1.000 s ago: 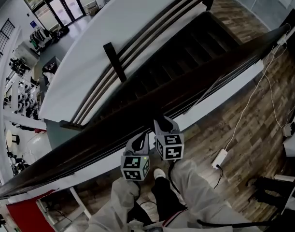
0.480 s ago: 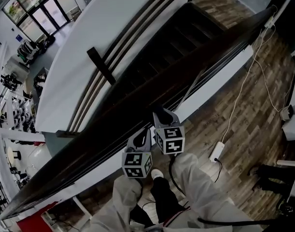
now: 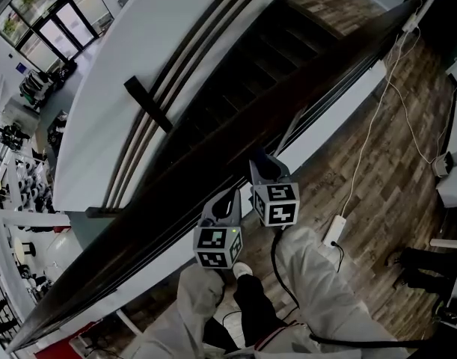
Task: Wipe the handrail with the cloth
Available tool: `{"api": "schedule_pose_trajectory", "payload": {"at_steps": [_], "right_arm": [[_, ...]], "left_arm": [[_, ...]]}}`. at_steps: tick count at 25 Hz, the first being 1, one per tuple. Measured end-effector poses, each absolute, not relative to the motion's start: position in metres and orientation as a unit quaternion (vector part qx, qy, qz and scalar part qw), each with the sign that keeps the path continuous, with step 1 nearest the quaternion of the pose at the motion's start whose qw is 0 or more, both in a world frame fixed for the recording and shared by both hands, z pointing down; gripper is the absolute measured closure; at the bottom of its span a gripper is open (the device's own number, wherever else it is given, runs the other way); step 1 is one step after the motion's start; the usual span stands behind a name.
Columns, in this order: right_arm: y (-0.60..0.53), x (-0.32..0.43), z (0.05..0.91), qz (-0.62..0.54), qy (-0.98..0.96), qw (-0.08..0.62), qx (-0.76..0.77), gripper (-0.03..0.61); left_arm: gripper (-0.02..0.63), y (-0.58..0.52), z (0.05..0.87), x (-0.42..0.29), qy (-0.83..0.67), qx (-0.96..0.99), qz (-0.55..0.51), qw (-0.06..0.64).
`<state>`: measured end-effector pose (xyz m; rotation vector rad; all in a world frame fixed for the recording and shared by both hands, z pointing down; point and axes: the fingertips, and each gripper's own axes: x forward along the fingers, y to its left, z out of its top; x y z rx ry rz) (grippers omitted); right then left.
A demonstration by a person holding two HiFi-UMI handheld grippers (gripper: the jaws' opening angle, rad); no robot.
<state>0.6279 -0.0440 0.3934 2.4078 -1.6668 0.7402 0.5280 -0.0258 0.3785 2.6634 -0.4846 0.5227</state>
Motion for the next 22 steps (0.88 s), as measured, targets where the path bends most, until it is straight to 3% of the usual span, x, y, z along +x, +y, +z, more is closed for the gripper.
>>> {"api": "schedule_pose_trajectory", "payload": {"at_steps": [11, 22], "right_arm": [[-0.037, 0.694, 0.393, 0.238, -0.510, 0.062, 0.824, 0.503], [-0.026, 0.709, 0.389, 0.232, -0.476, 0.071, 0.845, 0.505]], "left_arm": [[0.611, -0.021, 0.374, 0.560, -0.144, 0.953, 0.188, 0.187], [0.611, -0.024, 0.377, 0.530, -0.150, 0.953, 0.187, 0.188]]}}
